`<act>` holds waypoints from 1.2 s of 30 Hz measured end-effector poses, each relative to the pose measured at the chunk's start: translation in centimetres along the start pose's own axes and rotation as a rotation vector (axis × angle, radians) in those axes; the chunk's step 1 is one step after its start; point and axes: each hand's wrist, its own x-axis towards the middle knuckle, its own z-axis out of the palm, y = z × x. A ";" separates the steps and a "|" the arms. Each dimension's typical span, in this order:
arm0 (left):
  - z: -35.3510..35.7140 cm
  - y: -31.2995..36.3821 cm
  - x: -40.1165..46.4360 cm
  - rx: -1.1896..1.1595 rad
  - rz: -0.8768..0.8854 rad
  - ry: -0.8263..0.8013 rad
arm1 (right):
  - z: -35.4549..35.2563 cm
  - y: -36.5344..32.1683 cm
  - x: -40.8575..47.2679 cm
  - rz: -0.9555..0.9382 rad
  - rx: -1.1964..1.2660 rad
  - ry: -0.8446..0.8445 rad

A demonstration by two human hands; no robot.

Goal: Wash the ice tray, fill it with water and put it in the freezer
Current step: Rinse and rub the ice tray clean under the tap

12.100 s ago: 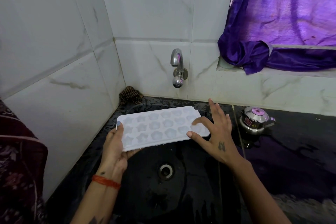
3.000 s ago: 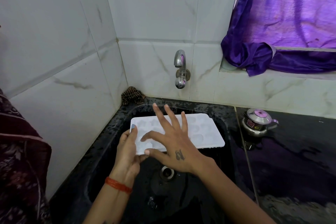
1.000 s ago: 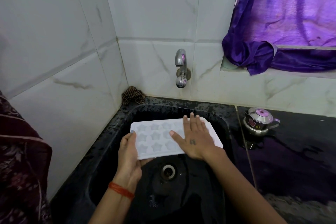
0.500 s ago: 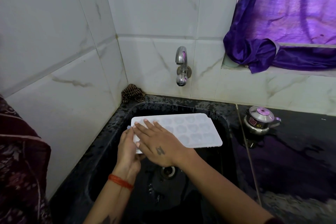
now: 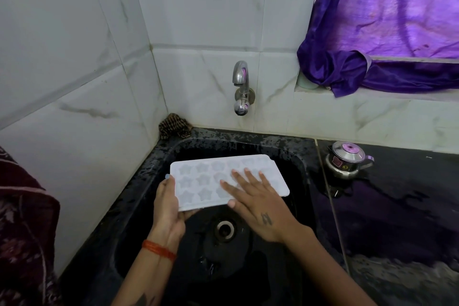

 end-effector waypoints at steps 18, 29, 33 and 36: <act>-0.5 -0.9 0.1 -0.028 -0.059 -0.033 | -1.7 5.4 0.9 0.699 1.124 0.257; -1.1 -1.9 1.9 0.269 -0.131 -0.066 | -1.9 6.6 1.7 0.754 1.173 0.448; -1.2 -2.0 2.5 0.425 -0.074 -0.069 | -1.7 7.1 2.2 0.771 1.133 0.491; -1.2 -1.9 3.5 0.500 -0.036 -0.055 | -1.6 7.3 2.2 0.751 1.126 0.514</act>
